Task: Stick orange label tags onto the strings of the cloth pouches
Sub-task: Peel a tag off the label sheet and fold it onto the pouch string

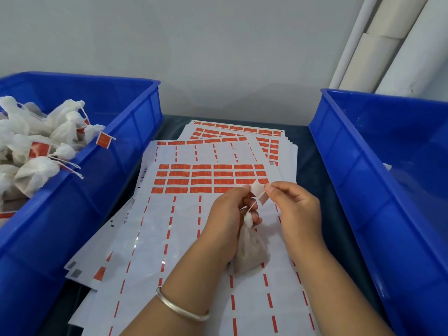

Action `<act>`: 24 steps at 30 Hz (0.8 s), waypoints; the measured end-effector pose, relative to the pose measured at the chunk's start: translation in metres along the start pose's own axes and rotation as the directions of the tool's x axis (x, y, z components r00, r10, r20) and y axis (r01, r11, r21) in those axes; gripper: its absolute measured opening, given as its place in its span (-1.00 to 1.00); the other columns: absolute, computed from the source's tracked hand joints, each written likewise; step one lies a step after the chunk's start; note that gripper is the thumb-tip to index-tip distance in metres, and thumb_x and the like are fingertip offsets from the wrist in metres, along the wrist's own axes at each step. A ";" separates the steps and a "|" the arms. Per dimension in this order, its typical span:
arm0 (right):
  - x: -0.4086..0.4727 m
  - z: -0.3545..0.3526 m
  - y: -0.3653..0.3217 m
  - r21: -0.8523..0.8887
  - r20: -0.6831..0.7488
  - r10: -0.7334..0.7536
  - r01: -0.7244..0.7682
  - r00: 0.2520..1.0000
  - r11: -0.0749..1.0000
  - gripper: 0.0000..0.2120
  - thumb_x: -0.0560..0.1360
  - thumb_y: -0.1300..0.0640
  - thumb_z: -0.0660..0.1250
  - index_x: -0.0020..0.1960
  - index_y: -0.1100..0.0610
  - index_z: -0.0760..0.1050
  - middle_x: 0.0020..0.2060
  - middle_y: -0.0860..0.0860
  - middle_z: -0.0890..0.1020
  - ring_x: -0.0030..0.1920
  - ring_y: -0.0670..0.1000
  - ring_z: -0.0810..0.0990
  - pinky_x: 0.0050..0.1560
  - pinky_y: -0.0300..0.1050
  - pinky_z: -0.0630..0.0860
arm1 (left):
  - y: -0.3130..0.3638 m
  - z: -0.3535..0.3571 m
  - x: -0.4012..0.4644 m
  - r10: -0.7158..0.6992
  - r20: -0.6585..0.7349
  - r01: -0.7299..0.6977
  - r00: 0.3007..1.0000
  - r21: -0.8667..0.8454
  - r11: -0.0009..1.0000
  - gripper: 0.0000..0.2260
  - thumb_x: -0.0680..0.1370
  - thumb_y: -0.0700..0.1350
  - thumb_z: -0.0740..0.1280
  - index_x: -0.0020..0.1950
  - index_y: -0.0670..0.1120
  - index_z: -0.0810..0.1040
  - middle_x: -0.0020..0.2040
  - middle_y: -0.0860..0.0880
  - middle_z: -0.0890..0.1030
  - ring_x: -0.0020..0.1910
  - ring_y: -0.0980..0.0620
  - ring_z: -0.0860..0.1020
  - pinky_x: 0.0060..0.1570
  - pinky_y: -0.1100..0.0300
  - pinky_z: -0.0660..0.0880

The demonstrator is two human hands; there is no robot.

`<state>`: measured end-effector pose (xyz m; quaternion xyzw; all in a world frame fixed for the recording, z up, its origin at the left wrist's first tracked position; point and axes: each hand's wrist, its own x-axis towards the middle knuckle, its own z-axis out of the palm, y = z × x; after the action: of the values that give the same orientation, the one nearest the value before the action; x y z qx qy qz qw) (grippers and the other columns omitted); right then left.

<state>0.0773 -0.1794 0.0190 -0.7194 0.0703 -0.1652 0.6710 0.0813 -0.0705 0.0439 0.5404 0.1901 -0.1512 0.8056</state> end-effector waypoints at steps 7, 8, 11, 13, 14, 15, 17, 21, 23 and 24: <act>0.001 -0.001 0.001 0.002 0.005 0.011 -0.011 1.000 1.000 -0.85 0.48 0.10 0.40 -0.26 -0.05 0.59 -0.26 -0.40 0.62 -0.11 -0.38 0.56 -0.39 -0.47 0.45 | -0.001 -0.001 0.002 0.025 0.003 -0.025 1.000 0.013 1.000 -0.79 0.54 -0.01 0.28 -0.01 -0.14 0.56 -0.33 -0.09 0.54 -0.50 0.06 0.46 -0.31 0.20 0.53; 0.001 -0.001 0.001 0.009 0.001 0.017 -0.017 1.000 1.000 -0.85 0.48 0.10 0.40 -0.26 -0.05 0.59 -0.26 -0.40 0.62 -0.11 -0.37 0.56 -0.39 -0.47 0.45 | -0.001 -0.002 0.002 0.028 0.013 -0.028 1.000 0.011 1.000 -0.79 0.54 -0.01 0.28 -0.01 -0.15 0.57 -0.36 -0.08 0.53 -0.51 0.07 0.46 -0.31 0.19 0.52; 0.001 -0.001 0.001 0.061 -0.017 0.062 -0.061 0.998 0.996 -0.89 0.47 0.11 0.40 -0.23 -0.03 0.61 -0.22 -0.31 0.66 -0.12 -0.24 0.62 -0.39 -0.45 0.48 | -0.001 -0.003 0.001 0.053 0.014 -0.054 0.998 0.026 0.998 -0.82 0.52 0.00 0.30 -0.08 -0.10 0.56 -0.41 -0.03 0.55 -0.49 0.08 0.48 -0.34 0.21 0.50; 0.001 -0.001 0.001 0.095 -0.021 0.098 -0.096 0.995 0.991 -0.91 0.47 0.12 0.40 -0.20 -0.01 0.62 -0.20 -0.24 0.68 -0.14 -0.16 0.65 -0.35 -0.39 0.52 | -0.002 -0.005 0.001 0.099 -0.006 -0.098 0.995 0.081 0.992 -0.85 0.51 0.03 0.30 -0.13 -0.02 0.56 -0.30 0.02 0.61 -0.33 0.06 0.55 -0.33 0.22 0.49; 0.001 -0.001 0.000 0.114 -0.020 0.113 -0.110 0.993 0.987 -0.90 0.47 0.13 0.40 -0.21 -0.01 0.62 -0.20 -0.22 0.68 -0.14 -0.14 0.66 -0.34 -0.38 0.53 | -0.003 -0.005 0.001 0.125 -0.013 -0.123 0.992 0.104 0.987 -0.87 0.51 0.04 0.30 -0.15 0.02 0.57 -0.24 0.05 0.63 -0.23 0.05 0.57 -0.31 0.23 0.49; 0.001 -0.001 0.000 0.133 -0.019 0.126 -0.122 0.992 0.984 -0.89 0.48 0.14 0.39 -0.21 0.00 0.62 -0.21 -0.21 0.69 -0.15 -0.12 0.66 -0.34 -0.38 0.53 | -0.003 -0.005 0.001 0.147 -0.012 -0.145 0.989 0.112 0.983 -0.86 0.51 0.04 0.30 -0.19 0.06 0.58 -0.22 0.08 0.64 -0.17 0.04 0.58 -0.31 0.24 0.48; 0.002 -0.001 -0.002 0.162 -0.010 0.149 -0.145 0.989 0.976 -0.89 0.49 0.15 0.38 -0.20 0.01 0.62 -0.20 -0.19 0.69 -0.15 -0.12 0.67 -0.34 -0.38 0.53 | -0.002 -0.005 -0.001 0.171 0.009 -0.171 0.985 0.098 0.980 -0.80 0.51 0.03 0.31 -0.29 0.11 0.63 -0.31 0.18 0.64 -0.16 0.06 0.58 -0.35 0.28 0.47; 0.003 -0.002 -0.002 0.213 0.008 0.189 -0.186 0.982 0.959 -0.92 0.49 0.14 0.37 -0.14 0.03 0.63 -0.16 -0.14 0.70 -0.14 -0.11 0.68 -0.30 -0.34 0.55 | -0.002 -0.004 -0.001 0.218 0.052 -0.223 0.974 0.094 0.970 -0.82 0.50 -0.01 0.34 -0.28 0.15 0.65 -0.28 0.22 0.64 -0.12 0.09 0.57 -0.28 0.29 0.47; 0.004 -0.002 -0.001 0.223 0.012 0.203 -0.200 0.979 0.954 -0.93 0.50 0.14 0.36 -0.12 0.03 0.63 -0.14 -0.11 0.71 -0.13 -0.09 0.68 -0.27 -0.32 0.56 | -0.004 -0.004 0.000 0.245 0.048 -0.250 0.968 0.129 0.960 -0.87 0.49 -0.01 0.36 -0.22 0.07 0.66 -0.22 0.19 0.65 -0.09 0.08 0.57 -0.22 0.29 0.48; 0.004 -0.002 -0.001 0.232 0.016 0.208 -0.206 0.978 0.951 -0.92 0.50 0.14 0.36 -0.11 0.02 0.63 -0.14 -0.11 0.71 -0.12 -0.08 0.68 -0.27 -0.31 0.56 | -0.004 -0.004 0.001 0.257 0.046 -0.261 0.965 0.149 0.954 -0.89 0.49 -0.01 0.37 -0.22 0.06 0.65 -0.21 0.18 0.65 -0.08 0.08 0.57 -0.19 0.28 0.48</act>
<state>0.0798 -0.1827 0.0207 -0.6240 0.1284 -0.1044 0.7637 0.0796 -0.0684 0.0386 0.6190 0.0949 -0.0659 0.7768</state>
